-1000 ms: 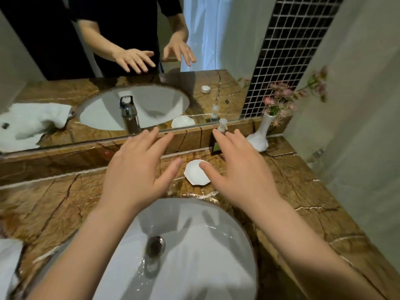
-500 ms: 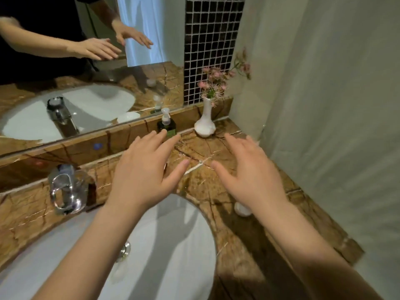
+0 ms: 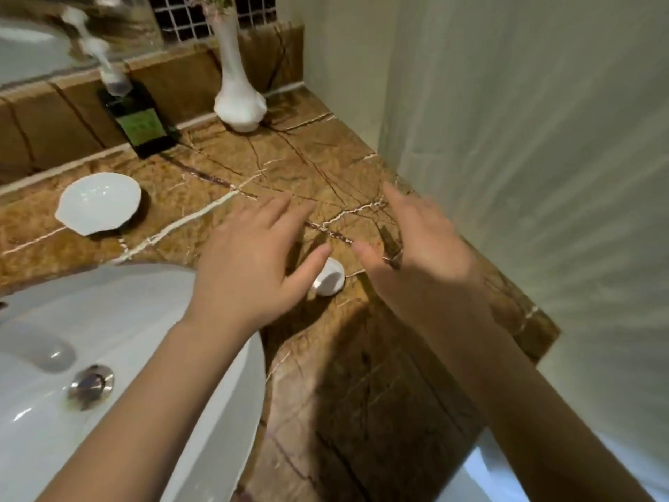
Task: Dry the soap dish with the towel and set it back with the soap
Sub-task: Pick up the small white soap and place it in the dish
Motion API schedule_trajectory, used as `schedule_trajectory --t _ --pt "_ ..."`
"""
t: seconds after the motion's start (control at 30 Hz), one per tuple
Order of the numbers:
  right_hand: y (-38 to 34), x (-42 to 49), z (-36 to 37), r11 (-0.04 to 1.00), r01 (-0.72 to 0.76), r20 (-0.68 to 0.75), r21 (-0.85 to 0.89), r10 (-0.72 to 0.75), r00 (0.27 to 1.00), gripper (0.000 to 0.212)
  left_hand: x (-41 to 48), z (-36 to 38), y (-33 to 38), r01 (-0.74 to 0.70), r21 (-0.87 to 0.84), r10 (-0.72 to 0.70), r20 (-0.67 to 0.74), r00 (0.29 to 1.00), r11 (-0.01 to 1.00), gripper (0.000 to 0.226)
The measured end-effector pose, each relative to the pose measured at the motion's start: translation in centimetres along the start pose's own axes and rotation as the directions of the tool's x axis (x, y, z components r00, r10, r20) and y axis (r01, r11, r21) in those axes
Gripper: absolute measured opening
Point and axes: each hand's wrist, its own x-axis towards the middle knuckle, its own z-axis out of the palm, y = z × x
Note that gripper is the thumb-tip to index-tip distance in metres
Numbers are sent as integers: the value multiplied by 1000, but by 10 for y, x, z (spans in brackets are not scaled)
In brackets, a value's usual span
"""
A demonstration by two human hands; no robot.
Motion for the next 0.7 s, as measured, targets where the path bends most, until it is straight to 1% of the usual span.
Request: schedule_trajectory --t 0.07,0.17,0.27,0.37,0.47,0.7 --pt "4 -6 8 995 60 -127 -75 -69 990 62 0 10 0 11 -12 -11 24 1000 1000 65" --pt "9 -6 16 996 49 -157 -72 -60 986 60 -2 25 4 -4 8 4 58 998 1000 65" --pt "16 -6 22 995 48 -121 -86 -59 991 61 -6 43 10 -45 -4 46 121 992 999 65" --pt "20 -7 24 997 46 -56 -69 -50 997 64 -9 57 13 -58 -24 61 153 986 998 55" --pt "21 -5 24 997 40 21 -65 -39 999 65 -10 64 14 -27 -73 36 121 992 997 48" --pt "13 -7 28 999 33 106 -3 -32 994 63 -9 61 11 -23 -142 30 48 998 990 48"
